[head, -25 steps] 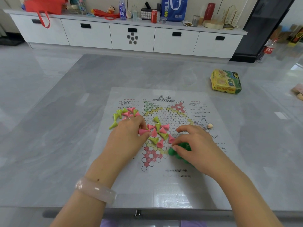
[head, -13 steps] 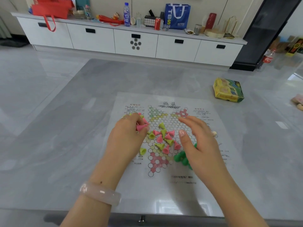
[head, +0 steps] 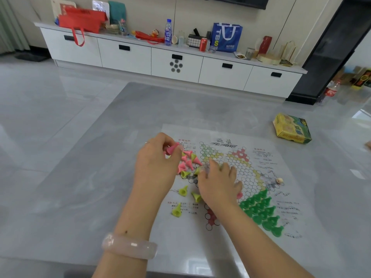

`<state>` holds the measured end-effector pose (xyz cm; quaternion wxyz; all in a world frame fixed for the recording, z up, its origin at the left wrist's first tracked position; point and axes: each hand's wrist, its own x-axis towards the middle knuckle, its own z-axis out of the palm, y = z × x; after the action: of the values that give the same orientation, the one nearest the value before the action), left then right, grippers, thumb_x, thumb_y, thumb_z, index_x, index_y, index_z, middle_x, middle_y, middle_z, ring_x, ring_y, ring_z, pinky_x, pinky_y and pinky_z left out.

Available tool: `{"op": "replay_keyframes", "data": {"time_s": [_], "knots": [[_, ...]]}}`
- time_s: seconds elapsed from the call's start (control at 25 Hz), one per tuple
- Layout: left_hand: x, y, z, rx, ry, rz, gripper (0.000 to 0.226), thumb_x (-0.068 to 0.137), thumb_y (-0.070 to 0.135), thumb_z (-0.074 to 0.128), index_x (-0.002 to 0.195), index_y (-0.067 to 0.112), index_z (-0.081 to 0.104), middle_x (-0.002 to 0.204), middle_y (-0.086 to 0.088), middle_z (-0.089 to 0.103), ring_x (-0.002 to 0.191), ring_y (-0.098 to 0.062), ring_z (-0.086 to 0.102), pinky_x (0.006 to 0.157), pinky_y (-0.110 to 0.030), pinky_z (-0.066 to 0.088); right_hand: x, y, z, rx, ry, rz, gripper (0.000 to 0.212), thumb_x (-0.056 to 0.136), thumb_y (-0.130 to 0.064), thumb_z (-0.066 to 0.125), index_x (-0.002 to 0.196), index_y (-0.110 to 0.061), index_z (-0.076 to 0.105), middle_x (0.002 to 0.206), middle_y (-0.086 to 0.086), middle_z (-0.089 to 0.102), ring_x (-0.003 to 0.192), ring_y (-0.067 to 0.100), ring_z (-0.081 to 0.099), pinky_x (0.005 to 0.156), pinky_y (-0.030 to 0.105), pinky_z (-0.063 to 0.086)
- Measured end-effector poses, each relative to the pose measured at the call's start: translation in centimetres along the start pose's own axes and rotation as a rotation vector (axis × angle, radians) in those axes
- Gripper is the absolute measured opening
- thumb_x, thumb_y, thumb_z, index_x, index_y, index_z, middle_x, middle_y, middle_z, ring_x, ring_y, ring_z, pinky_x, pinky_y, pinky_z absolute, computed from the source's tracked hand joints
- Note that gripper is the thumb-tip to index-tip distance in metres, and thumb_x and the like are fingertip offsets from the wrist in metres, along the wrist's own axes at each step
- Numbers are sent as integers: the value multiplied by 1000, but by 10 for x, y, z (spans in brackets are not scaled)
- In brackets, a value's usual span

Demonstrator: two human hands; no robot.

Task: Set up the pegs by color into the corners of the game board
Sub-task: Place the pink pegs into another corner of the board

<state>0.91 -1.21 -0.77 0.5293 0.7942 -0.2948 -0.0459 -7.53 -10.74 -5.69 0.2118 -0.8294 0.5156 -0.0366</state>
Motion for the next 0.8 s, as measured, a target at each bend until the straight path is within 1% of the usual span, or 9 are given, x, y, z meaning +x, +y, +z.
{"op": "replay_keyframes", "data": {"time_s": [0.16,0.28,0.36,0.4,0.48,0.56,0.6,0.68,0.8], "knots": [[0,0,-4,-28,25,7,11,87,21,57,76,18,54,71,12,51,68,1,45,62,-1,33,-2,-6,9,-55,52,-29,45,94,-33,27,138,-23,29,147,8,27,138,29,14,110,56,14],[0,1,-5,-42,26,11,10,86,20,58,77,17,54,70,12,51,68,2,45,62,-1,33,-10,-27,21,41,-3,-234,43,93,-30,31,136,-25,31,146,4,27,138,23,15,111,52,15],[0,3,-5,-51,27,12,11,86,19,58,76,17,54,71,12,52,69,2,45,63,-1,33,-11,-31,15,131,33,-320,42,93,-28,33,135,-25,33,149,4,24,138,22,14,111,49,18],[0,3,-6,-55,31,6,11,86,19,57,76,17,54,71,12,52,68,1,45,63,-1,33,-8,-28,9,148,86,-303,42,93,-27,33,135,-26,33,150,5,22,139,22,13,112,48,18],[-1,4,-7,-63,29,-18,11,87,21,56,77,17,54,72,12,52,69,1,45,62,0,33,-4,-13,-3,118,160,-155,45,94,-28,31,139,-28,28,154,7,13,142,24,6,113,51,12],[-3,7,-8,-67,13,-28,14,88,22,55,74,21,53,72,12,52,68,0,45,61,0,33,-3,0,-3,106,115,-4,47,96,-32,27,142,-29,20,155,8,5,143,28,-1,114,53,4],[-4,9,-7,-67,5,-26,18,88,21,55,71,24,51,72,12,52,67,0,45,60,0,33,-4,3,2,105,82,29,48,96,-34,24,143,-30,17,155,9,3,142,29,-3,113,53,1],[-6,11,-8,-75,0,-23,23,88,20,56,67,27,48,71,12,52,65,0,44,58,0,33,-5,1,15,88,63,24,48,97,-38,18,144,-30,12,155,10,3,143,29,-4,113,51,-4],[-6,10,-13,-87,23,-30,24,87,21,57,66,29,48,69,13,51,65,4,45,59,2,33,7,-8,24,72,121,-106,48,97,-37,16,144,-27,14,155,8,12,143,22,3,114,46,-1]]}}
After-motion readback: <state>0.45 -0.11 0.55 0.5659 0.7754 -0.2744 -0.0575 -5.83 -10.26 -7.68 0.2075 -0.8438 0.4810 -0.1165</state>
